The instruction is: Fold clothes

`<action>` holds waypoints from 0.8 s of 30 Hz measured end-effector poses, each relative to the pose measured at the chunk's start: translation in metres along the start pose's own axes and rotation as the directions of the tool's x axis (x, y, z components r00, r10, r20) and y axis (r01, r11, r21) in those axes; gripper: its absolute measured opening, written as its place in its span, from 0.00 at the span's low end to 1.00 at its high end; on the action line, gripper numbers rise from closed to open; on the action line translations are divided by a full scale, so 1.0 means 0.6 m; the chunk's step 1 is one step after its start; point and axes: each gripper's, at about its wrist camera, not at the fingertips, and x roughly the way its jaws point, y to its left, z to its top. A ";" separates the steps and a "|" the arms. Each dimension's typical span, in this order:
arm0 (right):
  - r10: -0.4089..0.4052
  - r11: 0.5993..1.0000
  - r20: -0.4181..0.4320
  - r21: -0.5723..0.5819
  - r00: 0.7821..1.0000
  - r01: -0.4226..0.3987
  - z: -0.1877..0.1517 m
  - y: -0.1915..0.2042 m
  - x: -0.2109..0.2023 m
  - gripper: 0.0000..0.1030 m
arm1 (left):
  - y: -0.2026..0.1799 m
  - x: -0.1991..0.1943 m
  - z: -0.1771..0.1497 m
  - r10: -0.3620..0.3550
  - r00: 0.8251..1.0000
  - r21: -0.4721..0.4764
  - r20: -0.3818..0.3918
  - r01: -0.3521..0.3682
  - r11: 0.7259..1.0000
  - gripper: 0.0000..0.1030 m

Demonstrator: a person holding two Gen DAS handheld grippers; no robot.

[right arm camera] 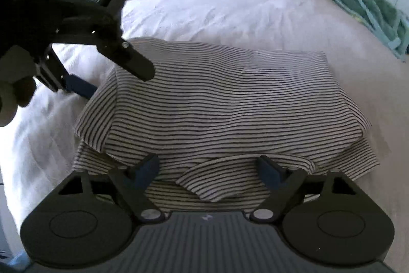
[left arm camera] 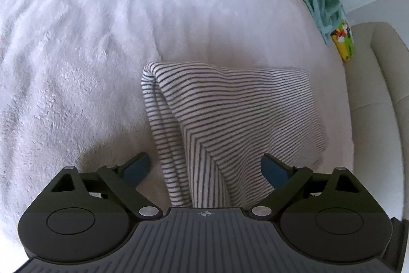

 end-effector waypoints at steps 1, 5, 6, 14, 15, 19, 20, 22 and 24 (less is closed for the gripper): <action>-0.004 1.000 0.003 0.001 1.000 0.004 0.000 0.001 0.002 0.86 | -0.005 0.002 0.000 0.011 1.000 0.008 0.007 -0.011 1.000 0.84; -0.021 1.000 0.033 -0.007 0.999 0.021 0.004 0.004 -0.022 0.87 | -0.009 0.009 0.003 -0.016 1.000 0.008 -0.018 0.016 1.000 0.75; -0.008 1.000 0.052 -0.028 0.999 0.010 0.003 0.011 -0.033 0.87 | -0.012 0.008 0.003 -0.038 0.999 -0.002 -0.038 0.038 0.999 0.75; 0.100 0.947 0.138 -0.316 0.985 -0.052 -0.014 0.112 -0.071 0.87 | -0.056 0.004 0.006 -0.040 0.994 0.057 -0.097 0.045 0.997 0.74; 0.085 0.939 0.138 -0.343 0.987 -0.033 -0.018 0.125 -0.062 0.88 | -0.063 0.002 0.008 -0.028 0.994 0.070 -0.101 0.035 0.997 0.74; 0.051 0.914 0.088 -0.406 0.995 -0.011 -0.037 0.147 -0.021 0.93 | -0.067 -0.005 0.002 0.003 0.993 0.096 -0.116 0.008 0.995 0.74; 0.048 0.908 0.096 -0.419 0.994 -0.003 -0.042 0.149 -0.020 0.94 | -0.065 -0.006 0.001 0.005 0.993 0.097 -0.118 0.007 0.995 0.75; 0.042 0.898 0.117 -0.439 0.992 0.013 -0.051 0.149 -0.020 0.95 | -0.061 -0.007 -0.003 0.006 0.993 0.097 -0.120 0.005 0.995 0.75; 0.041 0.897 0.129 -0.442 0.991 0.021 -0.056 0.143 -0.025 0.89 | -0.057 -0.006 -0.007 0.009 0.993 0.094 -0.121 0.002 0.996 0.76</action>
